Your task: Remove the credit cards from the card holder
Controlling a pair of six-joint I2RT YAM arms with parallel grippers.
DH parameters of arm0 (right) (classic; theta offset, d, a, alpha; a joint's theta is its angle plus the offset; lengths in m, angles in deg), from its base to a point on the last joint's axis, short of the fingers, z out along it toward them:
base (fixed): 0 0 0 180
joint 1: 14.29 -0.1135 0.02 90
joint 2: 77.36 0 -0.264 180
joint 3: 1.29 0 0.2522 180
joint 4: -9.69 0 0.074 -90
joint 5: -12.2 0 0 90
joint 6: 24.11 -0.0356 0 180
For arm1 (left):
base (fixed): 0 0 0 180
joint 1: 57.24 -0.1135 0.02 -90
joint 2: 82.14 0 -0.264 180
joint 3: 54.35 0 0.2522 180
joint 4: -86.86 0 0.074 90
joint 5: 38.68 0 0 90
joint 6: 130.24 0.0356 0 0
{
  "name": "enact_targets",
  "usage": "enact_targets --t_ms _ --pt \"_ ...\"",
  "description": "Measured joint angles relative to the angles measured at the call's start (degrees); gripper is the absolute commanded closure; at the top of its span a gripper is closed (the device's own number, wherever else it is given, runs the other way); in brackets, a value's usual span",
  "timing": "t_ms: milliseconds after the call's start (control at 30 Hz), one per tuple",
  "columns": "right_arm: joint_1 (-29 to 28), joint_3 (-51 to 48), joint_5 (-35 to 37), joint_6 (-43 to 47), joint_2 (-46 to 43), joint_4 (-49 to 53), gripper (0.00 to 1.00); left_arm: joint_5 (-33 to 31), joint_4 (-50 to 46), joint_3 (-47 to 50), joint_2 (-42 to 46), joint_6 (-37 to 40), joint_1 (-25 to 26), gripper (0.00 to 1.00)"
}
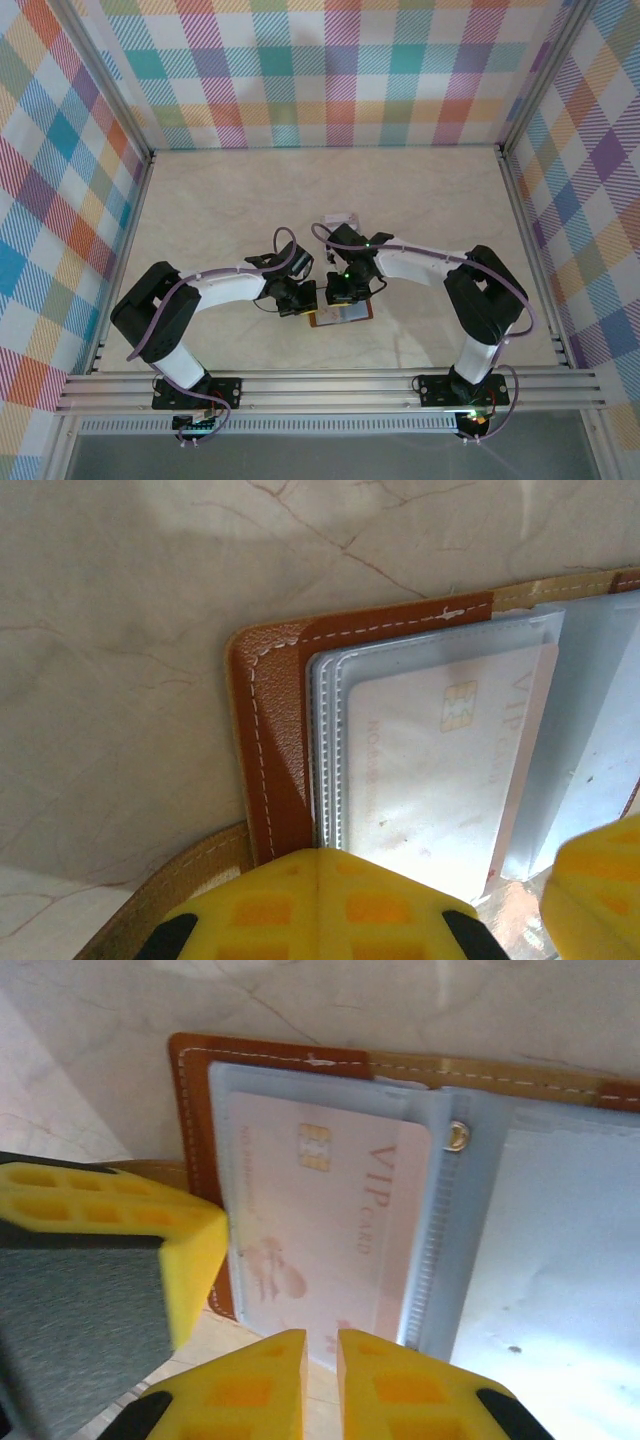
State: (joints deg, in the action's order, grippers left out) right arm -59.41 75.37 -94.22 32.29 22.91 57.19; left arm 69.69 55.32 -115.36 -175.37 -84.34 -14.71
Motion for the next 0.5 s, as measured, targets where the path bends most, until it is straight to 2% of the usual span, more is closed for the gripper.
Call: enact_targets --t_ms 500 --pt "1.3 -1.2 -0.1 0.2 2.1 -2.1 0.81 -0.9 -0.5 -0.8 -0.5 0.2 0.2 0.97"
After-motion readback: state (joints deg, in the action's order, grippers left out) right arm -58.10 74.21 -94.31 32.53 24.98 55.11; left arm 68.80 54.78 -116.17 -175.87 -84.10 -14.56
